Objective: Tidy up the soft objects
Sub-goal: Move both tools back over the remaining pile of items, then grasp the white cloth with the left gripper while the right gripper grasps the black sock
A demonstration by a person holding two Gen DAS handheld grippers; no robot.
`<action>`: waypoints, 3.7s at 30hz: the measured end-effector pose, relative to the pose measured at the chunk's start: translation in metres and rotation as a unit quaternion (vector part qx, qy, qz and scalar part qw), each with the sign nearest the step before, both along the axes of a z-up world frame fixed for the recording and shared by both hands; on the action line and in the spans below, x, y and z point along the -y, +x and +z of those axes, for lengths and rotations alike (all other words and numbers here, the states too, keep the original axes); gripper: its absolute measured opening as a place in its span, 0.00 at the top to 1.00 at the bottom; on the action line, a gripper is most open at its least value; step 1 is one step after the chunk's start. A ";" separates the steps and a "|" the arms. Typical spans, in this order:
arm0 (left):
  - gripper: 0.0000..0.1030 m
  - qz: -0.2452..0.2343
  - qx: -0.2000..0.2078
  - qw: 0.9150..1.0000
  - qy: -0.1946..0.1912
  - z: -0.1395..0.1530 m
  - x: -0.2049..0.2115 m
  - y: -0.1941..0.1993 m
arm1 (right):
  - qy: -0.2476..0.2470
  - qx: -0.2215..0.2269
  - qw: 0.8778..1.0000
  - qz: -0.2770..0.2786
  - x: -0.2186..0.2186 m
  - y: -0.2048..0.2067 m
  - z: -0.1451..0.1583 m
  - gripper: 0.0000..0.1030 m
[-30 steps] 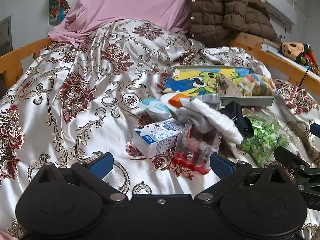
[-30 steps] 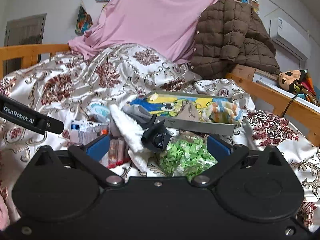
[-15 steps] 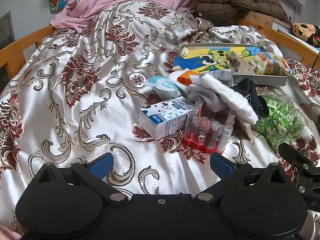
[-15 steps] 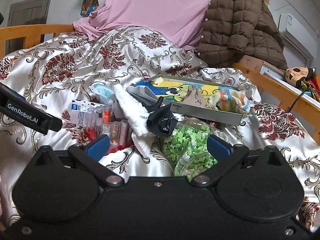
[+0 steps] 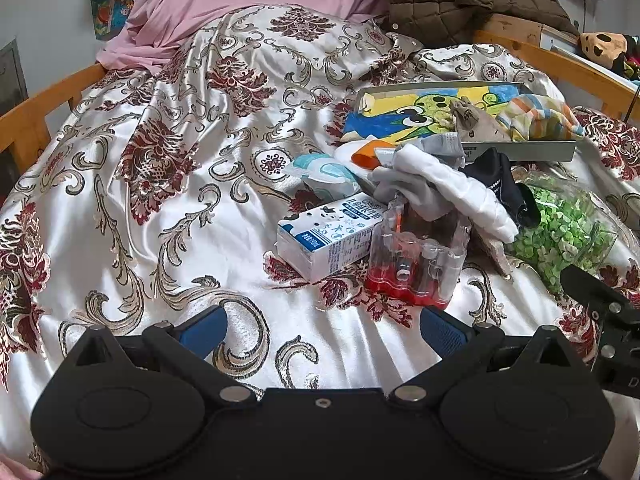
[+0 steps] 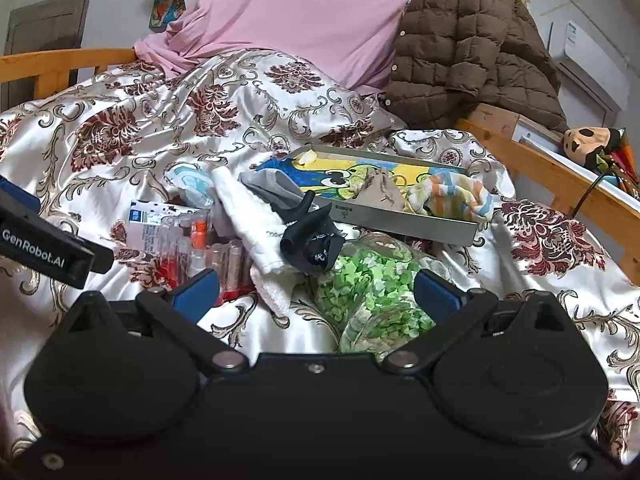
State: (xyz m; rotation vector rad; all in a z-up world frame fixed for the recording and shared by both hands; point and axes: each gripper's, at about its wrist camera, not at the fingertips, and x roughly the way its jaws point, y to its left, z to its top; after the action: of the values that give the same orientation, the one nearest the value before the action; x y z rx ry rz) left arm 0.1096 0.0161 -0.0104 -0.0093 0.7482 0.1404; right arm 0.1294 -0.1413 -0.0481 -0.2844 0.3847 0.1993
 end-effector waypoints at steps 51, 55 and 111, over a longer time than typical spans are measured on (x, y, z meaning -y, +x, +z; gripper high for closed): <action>0.08 -0.216 0.157 0.963 0.045 -0.010 0.036 0.072 | 0.131 -0.026 0.991 0.012 0.049 0.111 -0.009 0.01; 0.11 -0.253 0.156 0.952 0.068 -0.016 0.047 0.072 | 0.135 -0.030 0.990 0.010 0.049 0.111 -0.013 0.01; 0.94 -0.263 0.148 0.952 0.044 -0.009 0.058 0.077 | 0.080 -0.075 0.991 0.070 0.012 0.130 -0.009 1.00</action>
State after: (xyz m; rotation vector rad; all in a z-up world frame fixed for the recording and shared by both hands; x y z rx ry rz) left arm 0.1868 -0.0420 -0.0197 0.2482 0.4233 -0.3322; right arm 0.2595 -0.1528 -0.0569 -0.1385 0.4955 0.3892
